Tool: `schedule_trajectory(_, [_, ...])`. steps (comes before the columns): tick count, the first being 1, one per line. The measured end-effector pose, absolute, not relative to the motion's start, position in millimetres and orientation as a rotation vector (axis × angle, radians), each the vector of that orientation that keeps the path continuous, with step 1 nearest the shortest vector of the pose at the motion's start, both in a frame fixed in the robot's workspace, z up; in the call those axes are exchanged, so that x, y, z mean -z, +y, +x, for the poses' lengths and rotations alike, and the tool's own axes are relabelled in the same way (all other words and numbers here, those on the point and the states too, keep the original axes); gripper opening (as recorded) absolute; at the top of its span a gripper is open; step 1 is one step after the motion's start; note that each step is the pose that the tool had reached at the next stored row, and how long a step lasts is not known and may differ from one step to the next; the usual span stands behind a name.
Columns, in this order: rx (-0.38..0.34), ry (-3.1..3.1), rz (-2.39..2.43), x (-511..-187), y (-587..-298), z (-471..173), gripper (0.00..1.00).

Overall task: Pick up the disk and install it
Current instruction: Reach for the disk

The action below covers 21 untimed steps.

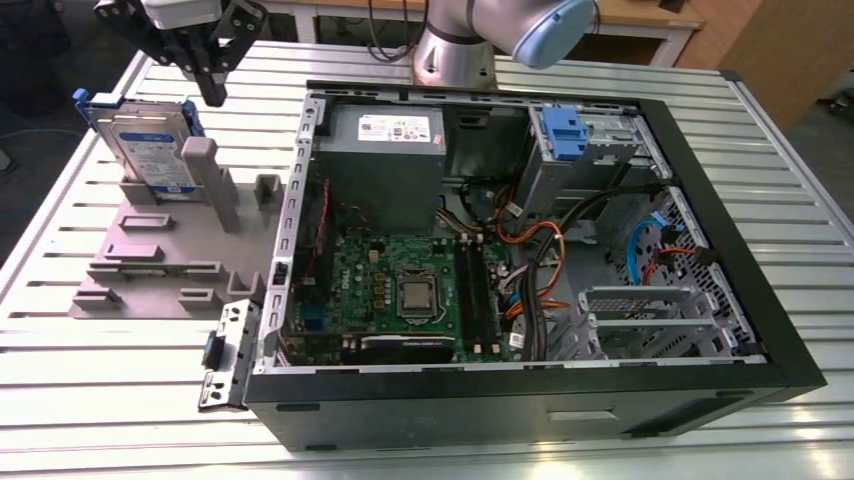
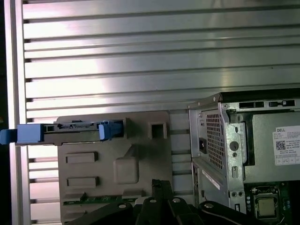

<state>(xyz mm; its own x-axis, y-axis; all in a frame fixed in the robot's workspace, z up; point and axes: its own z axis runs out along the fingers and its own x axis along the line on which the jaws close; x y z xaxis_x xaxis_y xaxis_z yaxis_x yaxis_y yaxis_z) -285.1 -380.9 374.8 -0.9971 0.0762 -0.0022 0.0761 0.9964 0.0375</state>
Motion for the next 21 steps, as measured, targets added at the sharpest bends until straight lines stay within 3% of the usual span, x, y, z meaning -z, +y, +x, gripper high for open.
schedule_trajectory(21, [-0.057,3.137,0.085,-372.6,-367.9,-303.6,0.11])
